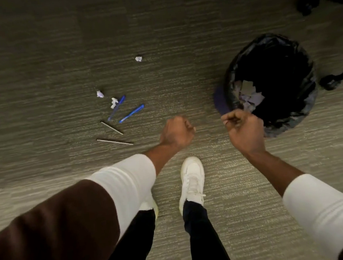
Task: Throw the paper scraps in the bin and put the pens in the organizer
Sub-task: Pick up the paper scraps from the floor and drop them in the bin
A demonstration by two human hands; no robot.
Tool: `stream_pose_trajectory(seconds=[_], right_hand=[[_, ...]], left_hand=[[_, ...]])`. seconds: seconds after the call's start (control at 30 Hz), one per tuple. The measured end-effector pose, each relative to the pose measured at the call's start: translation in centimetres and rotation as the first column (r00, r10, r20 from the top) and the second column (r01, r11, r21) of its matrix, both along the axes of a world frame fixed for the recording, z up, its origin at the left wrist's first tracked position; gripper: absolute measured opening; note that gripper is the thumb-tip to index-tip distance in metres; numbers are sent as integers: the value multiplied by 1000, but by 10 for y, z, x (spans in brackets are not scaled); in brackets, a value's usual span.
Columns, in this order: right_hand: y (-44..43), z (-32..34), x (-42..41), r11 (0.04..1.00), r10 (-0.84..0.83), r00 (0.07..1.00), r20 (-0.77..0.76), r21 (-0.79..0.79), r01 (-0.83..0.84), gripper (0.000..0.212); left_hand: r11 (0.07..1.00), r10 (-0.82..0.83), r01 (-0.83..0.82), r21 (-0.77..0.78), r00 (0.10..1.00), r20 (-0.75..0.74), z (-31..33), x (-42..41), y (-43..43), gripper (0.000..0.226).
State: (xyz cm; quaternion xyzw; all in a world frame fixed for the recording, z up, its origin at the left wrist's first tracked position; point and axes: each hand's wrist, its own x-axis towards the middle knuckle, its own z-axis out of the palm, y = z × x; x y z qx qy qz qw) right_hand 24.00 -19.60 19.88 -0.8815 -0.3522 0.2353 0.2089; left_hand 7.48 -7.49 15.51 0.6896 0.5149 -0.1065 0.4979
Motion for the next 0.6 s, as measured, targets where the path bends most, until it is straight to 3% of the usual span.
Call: stream_pose_trajectory(seconds=[0.23,0.4,0.5,0.6], right_hand=[[57,-27,-81,969,185,971,-154,-136,-206,19],[99,-35,-111,929,225,955,-195,-251,-271,20],[129,-43,-127,872,304,931,-201,-335,-357,16],[159,-54,-132,838,333,914,-233,-371,-400,13]], left_hand=[[999,5,-17,-50,974,-227,-40,-135,41,34],[996,53,-71,-56,960,-273,-49,-193,68,33],[999,24,-32,-24,961,-274,-51,-216,87,23],[1000,-3,11,20,946,-323,-62,-227,103,31]])
